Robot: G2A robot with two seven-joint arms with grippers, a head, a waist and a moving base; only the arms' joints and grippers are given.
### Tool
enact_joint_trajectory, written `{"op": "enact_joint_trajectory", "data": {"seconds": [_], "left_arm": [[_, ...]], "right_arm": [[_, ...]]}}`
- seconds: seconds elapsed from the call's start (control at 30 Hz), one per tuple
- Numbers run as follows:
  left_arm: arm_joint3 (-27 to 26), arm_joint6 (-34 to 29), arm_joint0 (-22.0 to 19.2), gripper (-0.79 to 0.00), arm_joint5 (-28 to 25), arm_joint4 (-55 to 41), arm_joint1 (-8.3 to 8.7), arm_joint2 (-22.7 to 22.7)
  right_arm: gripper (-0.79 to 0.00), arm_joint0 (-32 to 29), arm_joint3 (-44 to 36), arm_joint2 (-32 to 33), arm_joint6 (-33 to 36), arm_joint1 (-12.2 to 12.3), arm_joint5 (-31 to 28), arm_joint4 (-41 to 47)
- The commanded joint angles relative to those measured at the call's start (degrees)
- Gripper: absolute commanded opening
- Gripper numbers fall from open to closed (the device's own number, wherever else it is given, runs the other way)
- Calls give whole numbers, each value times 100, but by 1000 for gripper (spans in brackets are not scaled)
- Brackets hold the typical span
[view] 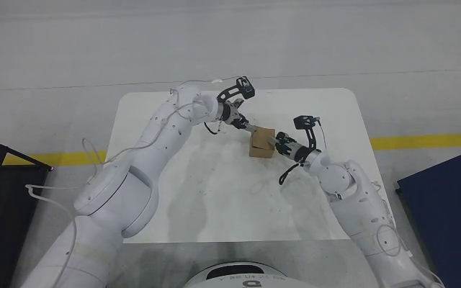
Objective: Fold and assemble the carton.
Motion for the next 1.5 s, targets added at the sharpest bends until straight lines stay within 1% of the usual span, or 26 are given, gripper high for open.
{"op": "enact_joint_trajectory", "data": {"seconds": [0.0, 0.23, 0.37, 0.43, 0.47, 0.5, 0.53, 0.67, 0.77, 0.87, 1.0, 1.03, 1.07, 1.1, 1.17, 1.23, 1.37, 1.47], "left_arm": [[-39, -51, 30, 0, 54, 125, -17, 57], [-47, -61, 31, 0, 62, 175, -52, 63], [-49, 144, 4, 0, -37, -53, -38, -79], [-17, 220, -40, 0, -73, -191, -13, -181], [11, 262, -61, 0, -100, -277, 5, -244], [43, 291, -92, 0, -121, -328, 29, -300], [77, 319, -118, 0, -147, -376, 58, -357], [214, 523, -193, 0, -293, -647, 214, -654], [330, 709, -243, 0, -370, -792, 381, -902], [303, 727, -176, 0, -414, -701, 534, -1017], [-145, 436, 136, 0, -415, -459, 623, -956], [-271, 353, 218, 0, -372, -408, 633, -931], [-404, 276, 288, 0, -282, -326, 638, -897], [-550, 216, 365, 0, -195, -263, 638, -861], [-775, 150, 490, 0, -109, -265, 636, -839], [-937, 32, 551, 0, -75, -203, 633, -794], [-1117, -173, 586, 0, 66, 42, 612, -669], [-1155, -175, 598, 0, 141, 127, 587, -615]], "right_arm": [[-496, -16, -5, 14, -6, 4, -1, 2], [-496, -87, -43, 82, -36, 20, -27, 9], [-489, -150, -175, 251, -156, 46, -45, 10], [-499, -219, -322, 411, -271, 72, -50, -70], [-517, -268, -415, 483, -331, 85, -58, -138], [-640, -321, -510, 548, -396, 97, -57, -206], [-785, -371, -624, 599, -463, 108, -83, -294], [-785, -533, -985, 626, -703, 135, -407, -672], [-785, -530, -1090, 498, -836, 134, -663, -948], [-785, -468, -1013, 380, -889, 118, -576, -1111], [-785, -392, -695, 421, -750, 101, -197, -890], [-653, -368, -602, 432, -646, 99, -123, -806], [-493, -345, -528, 441, -565, 96, -100, -688], [-471, -333, -461, 451, -492, 92, -117, -520], [-471, -312, -374, 478, -383, 95, -174, -352], [-453, -316, -336, 462, -312, 93, -236, -235], [-437, -307, -319, 373, -260, 82, -263, -177], [-434, -267, -287, 302, -250, 72, -242, -187]]}}
